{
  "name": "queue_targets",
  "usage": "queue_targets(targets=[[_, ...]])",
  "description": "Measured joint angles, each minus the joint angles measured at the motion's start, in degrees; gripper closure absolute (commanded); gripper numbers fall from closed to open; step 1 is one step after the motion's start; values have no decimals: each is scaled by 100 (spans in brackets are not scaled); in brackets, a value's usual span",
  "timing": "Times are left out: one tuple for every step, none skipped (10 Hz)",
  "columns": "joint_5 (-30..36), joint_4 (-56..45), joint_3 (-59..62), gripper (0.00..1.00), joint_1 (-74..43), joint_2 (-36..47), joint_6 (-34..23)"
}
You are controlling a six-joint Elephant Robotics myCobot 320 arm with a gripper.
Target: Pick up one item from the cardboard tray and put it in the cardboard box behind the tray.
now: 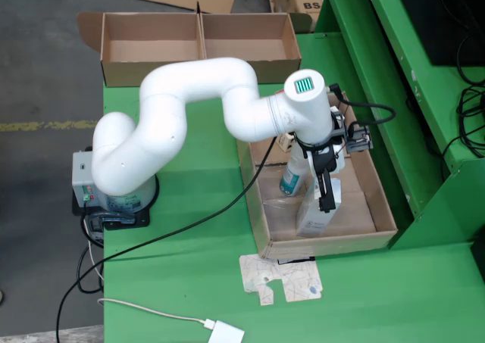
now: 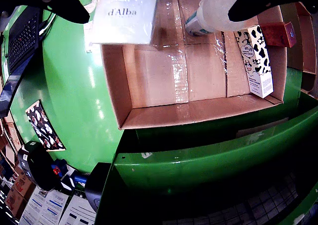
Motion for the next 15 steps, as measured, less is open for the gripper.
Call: queue_targets(targets=[[17,123,17,0,-18,-115,-9],[35,158,44,0,-18,-150,-9],[61,176,193,0,-18,-361,-27],[70,158,237,0,-9,-449,-35],[88,150,272,0,0,-449,-35],[123,62,527,0,-26,-686,-35],[123,18,650,0,-53,-818,-35],[132,9,738,0,-62,-888,-35],[132,9,738,0,-62,-897,-35],[132,9,738,0,-62,-897,-35],[132,9,738,0,-62,-897,-35],[132,9,738,0,-62,-897,-35],[132,9,738,0,-62,-897,-35],[132,9,738,0,-62,-897,-35],[132,9,738,0,-62,-897,-35]])
